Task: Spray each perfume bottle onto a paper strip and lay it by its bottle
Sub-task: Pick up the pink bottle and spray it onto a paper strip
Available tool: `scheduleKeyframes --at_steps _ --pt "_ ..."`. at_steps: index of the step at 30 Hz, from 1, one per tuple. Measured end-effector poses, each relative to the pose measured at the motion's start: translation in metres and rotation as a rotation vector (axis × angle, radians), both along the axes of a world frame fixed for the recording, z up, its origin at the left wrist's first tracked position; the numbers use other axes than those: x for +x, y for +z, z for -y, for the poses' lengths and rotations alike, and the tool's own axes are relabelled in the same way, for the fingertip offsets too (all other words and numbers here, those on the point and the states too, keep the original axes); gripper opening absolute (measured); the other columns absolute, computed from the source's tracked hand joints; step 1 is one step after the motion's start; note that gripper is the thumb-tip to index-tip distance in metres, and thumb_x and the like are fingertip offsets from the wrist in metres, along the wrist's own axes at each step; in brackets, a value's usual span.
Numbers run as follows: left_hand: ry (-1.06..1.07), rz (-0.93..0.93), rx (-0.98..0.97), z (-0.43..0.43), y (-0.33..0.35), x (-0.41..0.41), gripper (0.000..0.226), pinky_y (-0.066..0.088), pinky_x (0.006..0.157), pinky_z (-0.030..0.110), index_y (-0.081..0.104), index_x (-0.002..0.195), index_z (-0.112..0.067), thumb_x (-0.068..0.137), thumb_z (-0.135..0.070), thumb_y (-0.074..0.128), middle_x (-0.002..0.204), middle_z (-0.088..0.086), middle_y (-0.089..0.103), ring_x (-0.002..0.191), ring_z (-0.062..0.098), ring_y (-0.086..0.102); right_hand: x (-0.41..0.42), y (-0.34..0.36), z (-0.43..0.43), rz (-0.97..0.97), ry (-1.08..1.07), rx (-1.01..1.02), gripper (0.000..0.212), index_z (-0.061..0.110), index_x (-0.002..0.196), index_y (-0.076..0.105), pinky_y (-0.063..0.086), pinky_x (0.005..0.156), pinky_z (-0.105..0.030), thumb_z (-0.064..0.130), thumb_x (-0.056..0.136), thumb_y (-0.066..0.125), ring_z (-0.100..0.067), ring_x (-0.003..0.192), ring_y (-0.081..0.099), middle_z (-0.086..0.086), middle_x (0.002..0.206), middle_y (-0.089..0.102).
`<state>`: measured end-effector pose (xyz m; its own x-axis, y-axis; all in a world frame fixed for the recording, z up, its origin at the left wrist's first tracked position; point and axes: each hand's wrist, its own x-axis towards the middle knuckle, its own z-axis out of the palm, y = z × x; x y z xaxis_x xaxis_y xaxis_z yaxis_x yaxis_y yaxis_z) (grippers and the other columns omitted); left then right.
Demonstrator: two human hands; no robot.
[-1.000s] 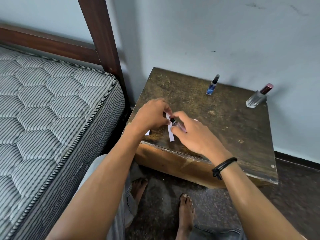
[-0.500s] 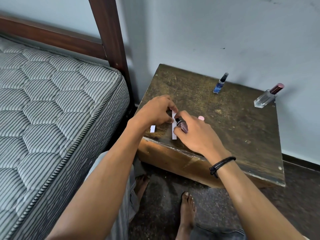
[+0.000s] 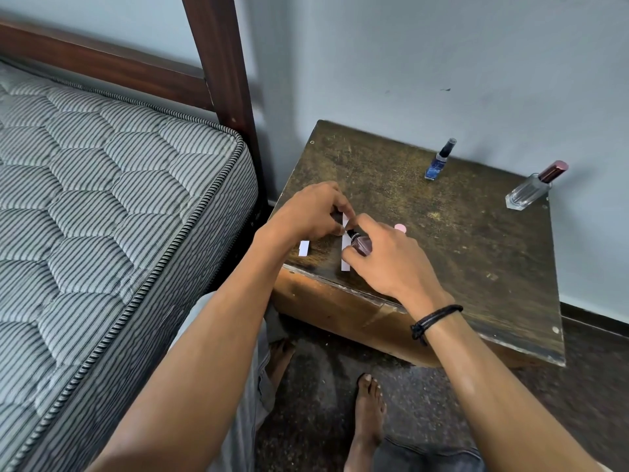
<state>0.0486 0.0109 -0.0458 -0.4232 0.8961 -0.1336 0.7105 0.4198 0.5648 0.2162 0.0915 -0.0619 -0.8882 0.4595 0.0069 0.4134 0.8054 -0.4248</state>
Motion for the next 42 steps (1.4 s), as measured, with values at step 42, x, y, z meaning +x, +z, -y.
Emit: scheduleKeyframes --at_steps 42 --pt "0.017 0.042 -0.012 0.001 0.004 -0.001 0.027 0.041 0.084 0.026 0.078 0.1 -0.031 0.078 -0.016 0.083 0.104 -0.011 0.055 0.094 0.009 0.051 0.001 0.002 -0.005 0.059 -0.03 0.003 0.023 0.041 0.113 0.042 0.03 0.047 -0.032 0.047 0.094 0.053 -0.02 0.065 0.049 0.007 0.083 0.053"
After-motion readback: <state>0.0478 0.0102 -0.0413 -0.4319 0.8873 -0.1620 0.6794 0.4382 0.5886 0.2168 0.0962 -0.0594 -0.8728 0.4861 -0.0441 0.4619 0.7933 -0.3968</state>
